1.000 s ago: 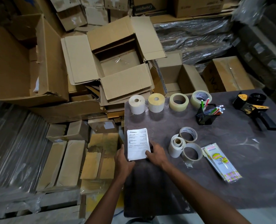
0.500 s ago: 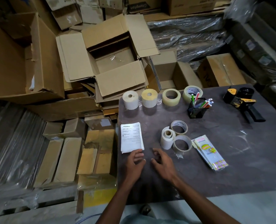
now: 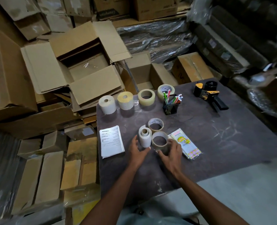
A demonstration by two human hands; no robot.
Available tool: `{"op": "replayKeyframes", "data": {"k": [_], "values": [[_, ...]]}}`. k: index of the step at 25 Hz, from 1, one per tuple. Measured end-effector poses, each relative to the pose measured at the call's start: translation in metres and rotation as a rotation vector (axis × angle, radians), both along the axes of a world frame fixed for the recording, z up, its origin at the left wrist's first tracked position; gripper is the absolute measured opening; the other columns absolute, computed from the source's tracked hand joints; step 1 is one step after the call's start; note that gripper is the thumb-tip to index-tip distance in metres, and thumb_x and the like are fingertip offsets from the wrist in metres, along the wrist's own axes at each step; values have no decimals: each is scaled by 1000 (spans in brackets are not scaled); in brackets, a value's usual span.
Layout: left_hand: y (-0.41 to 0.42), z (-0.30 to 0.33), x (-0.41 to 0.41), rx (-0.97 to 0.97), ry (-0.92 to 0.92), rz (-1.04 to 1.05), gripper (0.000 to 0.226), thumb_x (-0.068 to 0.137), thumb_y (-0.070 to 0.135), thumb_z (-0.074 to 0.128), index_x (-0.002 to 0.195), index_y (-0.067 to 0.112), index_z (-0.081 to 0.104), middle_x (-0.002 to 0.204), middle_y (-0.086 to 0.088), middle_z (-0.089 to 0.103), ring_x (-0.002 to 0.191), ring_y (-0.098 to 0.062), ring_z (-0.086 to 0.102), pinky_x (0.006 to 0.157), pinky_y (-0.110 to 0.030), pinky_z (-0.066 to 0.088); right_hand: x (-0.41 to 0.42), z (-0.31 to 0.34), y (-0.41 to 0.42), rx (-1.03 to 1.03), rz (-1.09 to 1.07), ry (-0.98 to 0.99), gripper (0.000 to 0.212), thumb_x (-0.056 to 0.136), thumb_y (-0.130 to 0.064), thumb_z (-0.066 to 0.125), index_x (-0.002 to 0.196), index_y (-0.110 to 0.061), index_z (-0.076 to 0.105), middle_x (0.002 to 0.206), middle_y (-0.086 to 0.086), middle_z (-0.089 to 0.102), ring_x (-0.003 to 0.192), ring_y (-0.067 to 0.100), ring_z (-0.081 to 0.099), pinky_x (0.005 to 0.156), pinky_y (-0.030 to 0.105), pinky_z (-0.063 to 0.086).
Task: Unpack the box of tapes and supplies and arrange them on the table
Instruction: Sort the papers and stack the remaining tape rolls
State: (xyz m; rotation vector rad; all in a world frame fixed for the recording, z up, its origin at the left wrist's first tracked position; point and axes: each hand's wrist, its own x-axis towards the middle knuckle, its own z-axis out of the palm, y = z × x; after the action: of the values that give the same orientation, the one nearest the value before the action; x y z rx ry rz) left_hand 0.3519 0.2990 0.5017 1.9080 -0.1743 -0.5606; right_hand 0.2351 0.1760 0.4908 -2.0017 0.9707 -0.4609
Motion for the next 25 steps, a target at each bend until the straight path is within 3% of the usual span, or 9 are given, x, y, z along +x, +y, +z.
{"op": "replayKeyframes", "data": {"k": [3,6,8,10,12,16,22,25], "values": [[-14,-15,10,17,-59,8,91,58,32,90,139,33,47,134,11,60,120,-9,60,101,-38,53,8,2,-12,61,-1,85,97,67,-41,84,148,-22,33,140,7,37,130,26,33,109,41,35],[-22,-31,20,94,-88,7,82,58,51,83,133,37,52,129,12,64,117,-10,61,100,-42,52,12,-3,-23,101,104,127,110,68,-44,83,155,-17,23,151,9,35,142,26,30,116,40,29],[-25,-30,22,100,-90,19,73,62,53,77,129,36,56,125,11,66,114,-11,62,100,-44,52,15,-5,-30,103,135,124,105,65,-47,82,152,-18,30,148,8,43,139,25,39,114,40,35],[-26,-33,25,107,-105,12,68,65,54,74,128,34,57,125,9,67,114,-13,63,100,-45,52,19,-2,-35,88,123,72,81,61,-51,79,131,-24,48,126,-1,60,119,19,58,98,40,48],[-27,-30,26,142,-112,11,65,70,51,72,129,29,58,127,3,67,116,-19,62,101,-46,50,21,2,-39,57,121,34,67,59,-51,80,116,-29,53,110,-8,65,102,12,63,86,40,53],[-31,-19,22,175,-116,0,53,83,34,72,132,18,59,127,-7,66,117,-28,60,103,-48,47,25,1,-38,85,137,12,67,54,-44,83,113,-31,54,108,-9,66,100,12,64,85,41,55],[-28,-9,11,180,-82,14,57,86,38,71,137,19,55,129,-9,62,120,-28,57,104,-45,46,19,4,-30,108,54,-17,65,51,-44,86,106,-37,52,99,-15,65,91,3,64,80,36,56],[-31,0,1,190,-105,20,53,87,38,71,132,13,59,122,-10,63,115,-28,59,99,-42,48,5,9,-35,102,9,-39,75,49,-51,89,113,-40,52,106,-17,65,99,4,63,85,34,54]]}}
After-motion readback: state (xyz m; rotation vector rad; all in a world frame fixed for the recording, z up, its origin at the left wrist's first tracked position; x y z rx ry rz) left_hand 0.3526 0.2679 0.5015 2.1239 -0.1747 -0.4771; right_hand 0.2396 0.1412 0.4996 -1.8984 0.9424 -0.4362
